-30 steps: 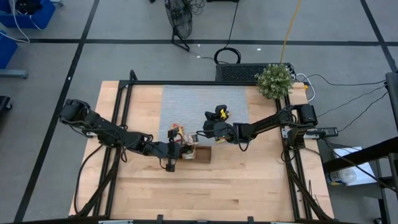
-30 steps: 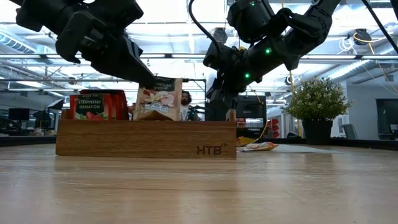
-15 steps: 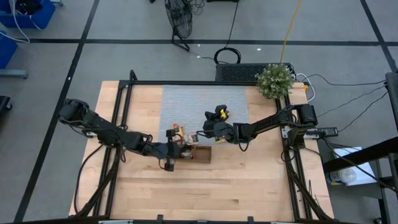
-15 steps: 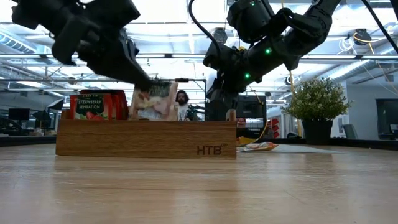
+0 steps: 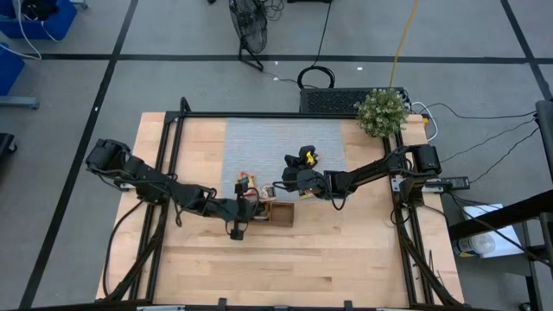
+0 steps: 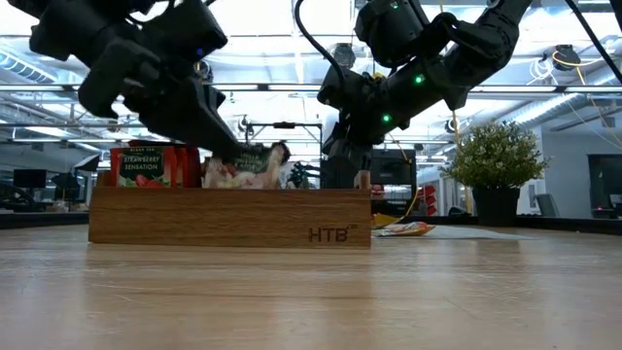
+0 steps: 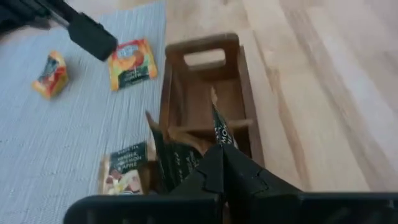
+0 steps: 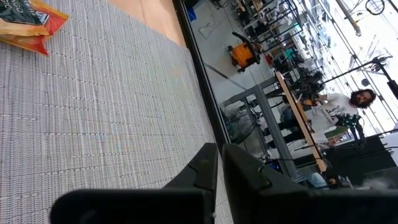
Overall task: Pick & Place Tea
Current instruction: Put the brown tea bag into the middle section of the wooden organizer
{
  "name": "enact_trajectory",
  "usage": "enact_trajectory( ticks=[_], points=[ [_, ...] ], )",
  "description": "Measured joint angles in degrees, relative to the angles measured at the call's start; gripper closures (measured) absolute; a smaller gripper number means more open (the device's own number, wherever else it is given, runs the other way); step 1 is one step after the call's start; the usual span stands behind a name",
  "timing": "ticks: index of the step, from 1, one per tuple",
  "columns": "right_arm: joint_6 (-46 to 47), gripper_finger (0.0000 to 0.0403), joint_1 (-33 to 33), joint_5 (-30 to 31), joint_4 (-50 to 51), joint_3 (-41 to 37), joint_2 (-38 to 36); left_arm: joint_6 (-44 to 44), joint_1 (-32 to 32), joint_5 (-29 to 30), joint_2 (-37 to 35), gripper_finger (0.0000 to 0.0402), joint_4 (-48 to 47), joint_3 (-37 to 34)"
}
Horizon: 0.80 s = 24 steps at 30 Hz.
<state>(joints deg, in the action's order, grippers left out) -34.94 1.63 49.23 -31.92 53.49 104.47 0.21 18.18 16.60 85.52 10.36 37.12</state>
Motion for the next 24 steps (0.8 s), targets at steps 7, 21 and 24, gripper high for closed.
enact_trajectory(
  ticks=[7, 21, 24],
  points=[
    [0.0, 0.0385, 0.0, 0.0, 0.0, 0.0, 0.0, 4.5, -0.8, 0.0, 0.4, 0.0359, 0.2, 0.0],
    [0.0, 0.0385, 0.0, 0.0, 0.0, 0.0, 0.0, 2.1, -0.5, -0.2, -3.6, 0.0239, 3.5, 0.0],
    [2.0, 0.0385, 0.0, -0.6, -0.2, 0.0, 0.0, -3.8, -0.5, -0.2, -9.3, 0.0223, 2.4, 0.0]
  ],
)
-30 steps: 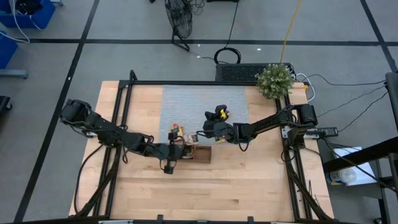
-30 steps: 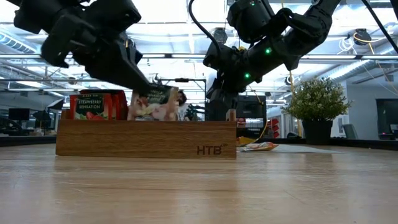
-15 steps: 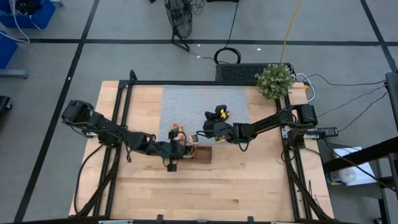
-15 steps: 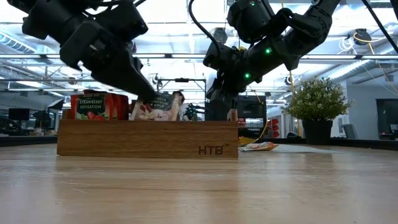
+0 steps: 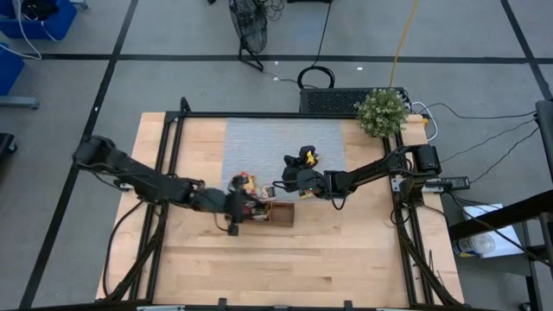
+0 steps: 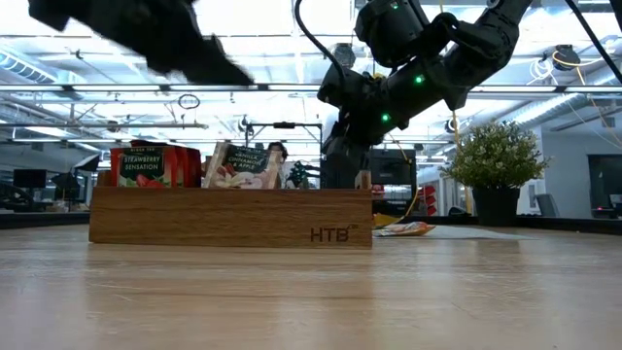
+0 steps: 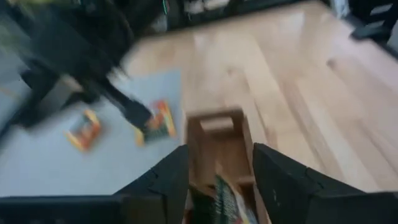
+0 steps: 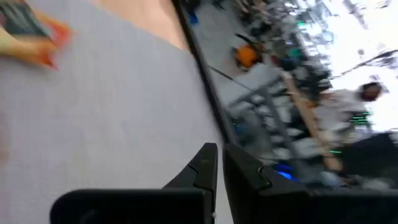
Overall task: Pick & Place Tea
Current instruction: Put the brown tea bag into the middle section of the wooden organizer
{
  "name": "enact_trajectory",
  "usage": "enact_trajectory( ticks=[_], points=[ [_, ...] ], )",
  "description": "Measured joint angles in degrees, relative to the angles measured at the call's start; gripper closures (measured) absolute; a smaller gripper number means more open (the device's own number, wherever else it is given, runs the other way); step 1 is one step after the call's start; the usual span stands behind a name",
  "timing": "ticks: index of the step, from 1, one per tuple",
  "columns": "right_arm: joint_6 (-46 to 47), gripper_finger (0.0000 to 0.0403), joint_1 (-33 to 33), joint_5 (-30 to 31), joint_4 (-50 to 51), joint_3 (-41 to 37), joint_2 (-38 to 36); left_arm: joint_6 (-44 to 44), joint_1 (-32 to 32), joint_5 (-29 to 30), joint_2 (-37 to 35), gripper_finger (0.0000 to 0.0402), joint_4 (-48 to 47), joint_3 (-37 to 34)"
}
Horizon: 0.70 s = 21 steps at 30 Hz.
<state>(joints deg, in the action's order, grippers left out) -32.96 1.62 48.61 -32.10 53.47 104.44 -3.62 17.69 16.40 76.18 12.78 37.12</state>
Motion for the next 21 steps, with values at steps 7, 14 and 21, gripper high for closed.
enact_trajectory(
  ticks=[7, 14, 21],
  points=[
    [7.7, 0.0385, -4.0, -23.2, -4.1, -6.3, -8.8, -9.4, -1.5, 9.7, -17.8, 0.0211, -11.9, 0.0],
    [-2.6, 0.0385, -10.9, -37.1, -15.0, -15.0, -18.1, -12.6, -12.0, 11.7, -24.7, 0.0211, -20.1, -1.8],
    [-5.0, 0.0385, -21.6, -38.6, -24.3, -18.5, -20.5, -17.6, -27.9, 7.9, -24.6, 0.0211, -14.0, -7.5]
  ],
)
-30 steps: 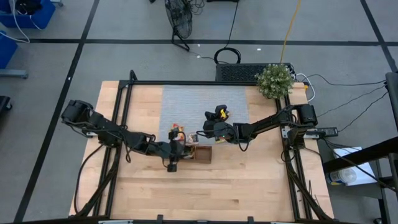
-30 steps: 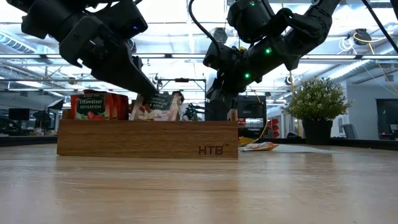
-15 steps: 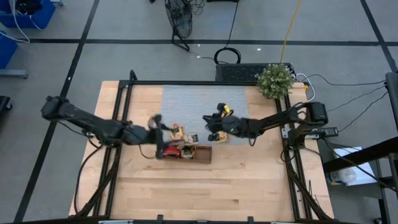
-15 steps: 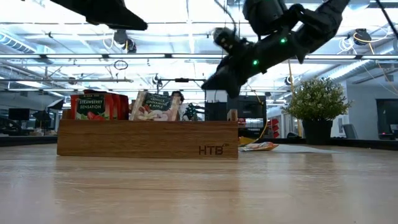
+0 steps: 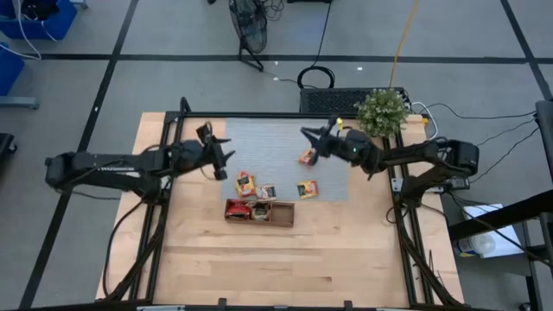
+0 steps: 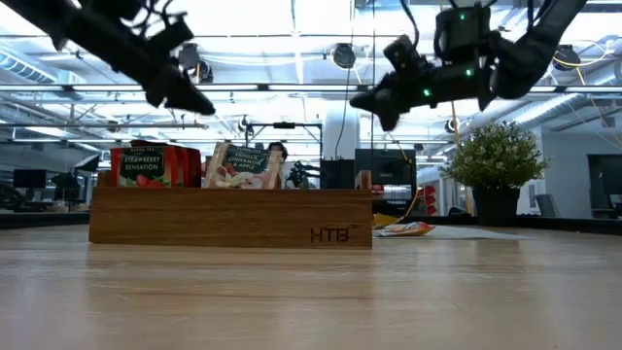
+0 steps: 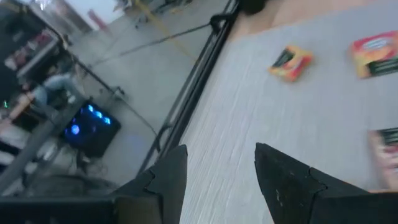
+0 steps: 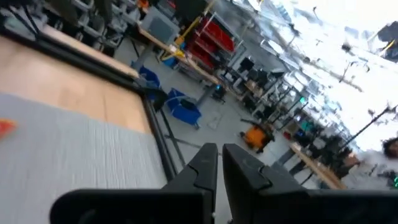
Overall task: Pick & Place Tea
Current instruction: Put the brown tea bag into the middle section of the wooden organizer
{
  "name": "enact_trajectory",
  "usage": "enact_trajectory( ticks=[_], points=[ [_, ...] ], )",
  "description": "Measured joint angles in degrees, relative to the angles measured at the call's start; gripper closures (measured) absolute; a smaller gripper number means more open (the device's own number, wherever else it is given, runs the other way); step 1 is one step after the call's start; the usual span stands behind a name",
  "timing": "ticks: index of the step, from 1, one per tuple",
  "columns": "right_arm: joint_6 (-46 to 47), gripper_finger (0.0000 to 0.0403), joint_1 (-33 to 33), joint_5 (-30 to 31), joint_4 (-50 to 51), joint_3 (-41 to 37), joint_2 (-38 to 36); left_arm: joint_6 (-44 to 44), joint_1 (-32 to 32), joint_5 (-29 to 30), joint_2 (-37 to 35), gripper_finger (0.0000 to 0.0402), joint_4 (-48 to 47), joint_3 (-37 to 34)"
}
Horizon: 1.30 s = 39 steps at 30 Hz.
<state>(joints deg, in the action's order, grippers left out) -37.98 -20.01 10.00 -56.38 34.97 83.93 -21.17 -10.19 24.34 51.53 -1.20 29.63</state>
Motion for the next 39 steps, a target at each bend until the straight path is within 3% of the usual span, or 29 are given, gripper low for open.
enact_trajectory(
  ticks=[7, 11, 13, 23, 26, 31, 35, 39],
  points=[
    [9.0, 0.0385, -10.3, -14.2, 0.0, -0.2, 0.0, 3.1, -16.1, -18.9, 1.5, 0.0211, 0.7, -1.0],
    [13.1, 0.0385, -12.8, -20.3, -0.4, -0.2, 0.0, 6.2, -21.0, -32.7, 5.9, 0.0211, 0.6, -0.9],
    [13.5, 0.0385, -13.1, -20.8, 0.1, -0.2, 0.0, 7.5, -21.9, -36.9, 9.2, 0.0211, -0.2, -0.5],
    [13.3, 0.0385, -13.0, -20.8, 2.5, -0.2, 0.0, 4.2, -20.4, -39.4, 26.1, 0.0220, -19.9, 15.4],
    [12.3, 0.0385, -13.0, -20.7, 2.6, -0.2, 0.0, 0.3, -18.4, -42.0, 31.0, 0.0257, -24.6, 19.4],
    [11.8, 0.0385, -13.0, -20.8, 3.0, -0.4, 0.0, -12.6, -16.8, -45.5, 35.7, 0.0379, -28.8, 24.4],
    [11.4, 0.0385, -13.0, -20.7, 1.7, -1.5, 0.0, -23.2, -13.5, -45.0, 38.2, 0.0394, -25.6, 25.1],
    [11.5, 0.0385, -13.0, -20.7, 0.6, -1.9, 0.0, -25.7, -9.6, -44.9, 41.8, 0.0396, -24.1, 25.9]
  ],
)
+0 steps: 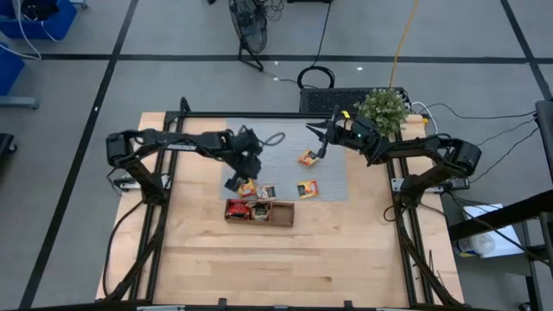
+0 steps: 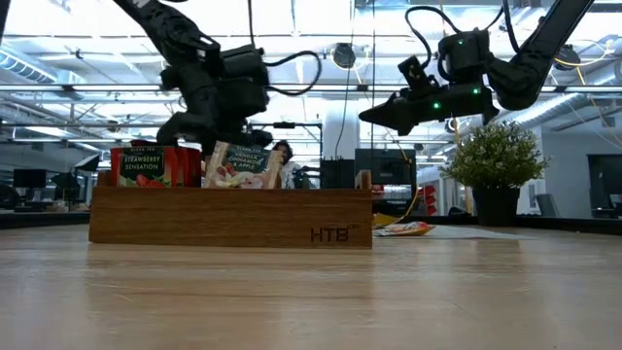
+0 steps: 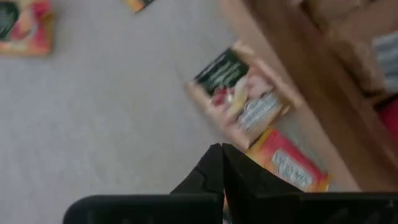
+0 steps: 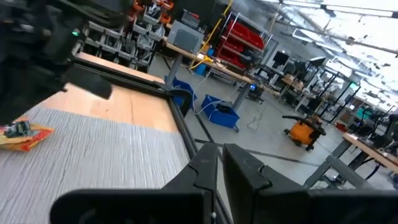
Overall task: Pick & Place Tea
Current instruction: Put the brown tea bag into the middle section of the wooden organizer
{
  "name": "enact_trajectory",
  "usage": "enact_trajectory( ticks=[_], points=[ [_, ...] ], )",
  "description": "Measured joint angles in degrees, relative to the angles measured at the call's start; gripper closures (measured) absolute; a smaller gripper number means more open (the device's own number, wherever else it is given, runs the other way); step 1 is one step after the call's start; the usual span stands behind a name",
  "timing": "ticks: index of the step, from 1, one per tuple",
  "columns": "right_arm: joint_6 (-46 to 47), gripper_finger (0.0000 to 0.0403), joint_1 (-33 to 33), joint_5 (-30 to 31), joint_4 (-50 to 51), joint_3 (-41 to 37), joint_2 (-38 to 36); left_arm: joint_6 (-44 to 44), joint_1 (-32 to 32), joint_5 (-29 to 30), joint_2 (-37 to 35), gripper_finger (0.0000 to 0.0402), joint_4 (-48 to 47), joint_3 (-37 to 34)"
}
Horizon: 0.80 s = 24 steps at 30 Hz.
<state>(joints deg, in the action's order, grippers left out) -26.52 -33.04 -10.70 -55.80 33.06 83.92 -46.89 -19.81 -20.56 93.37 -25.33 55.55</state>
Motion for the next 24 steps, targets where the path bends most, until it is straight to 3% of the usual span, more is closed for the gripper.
enact_trajectory(
  ticks=[8, 18, 24],
  points=[
    [1.0, 0.0385, 0.1, 0.0, 0.8, 0.0, 0.0, -0.8, 5.7, -3.9, 5.9, 0.0398, 1.5, 3.5],
    [3.2, 0.0385, 0.1, 0.0, 1.2, 0.0, 0.0, 0.5, 5.7, -4.9, 15.7, 0.0397, 5.9, 7.6],
    [3.3, 0.0385, 0.1, -0.1, 2.0, 0.0, 0.0, 3.8, 5.6, 0.1, 17.1, 0.0396, 4.8, 8.7]
  ],
)
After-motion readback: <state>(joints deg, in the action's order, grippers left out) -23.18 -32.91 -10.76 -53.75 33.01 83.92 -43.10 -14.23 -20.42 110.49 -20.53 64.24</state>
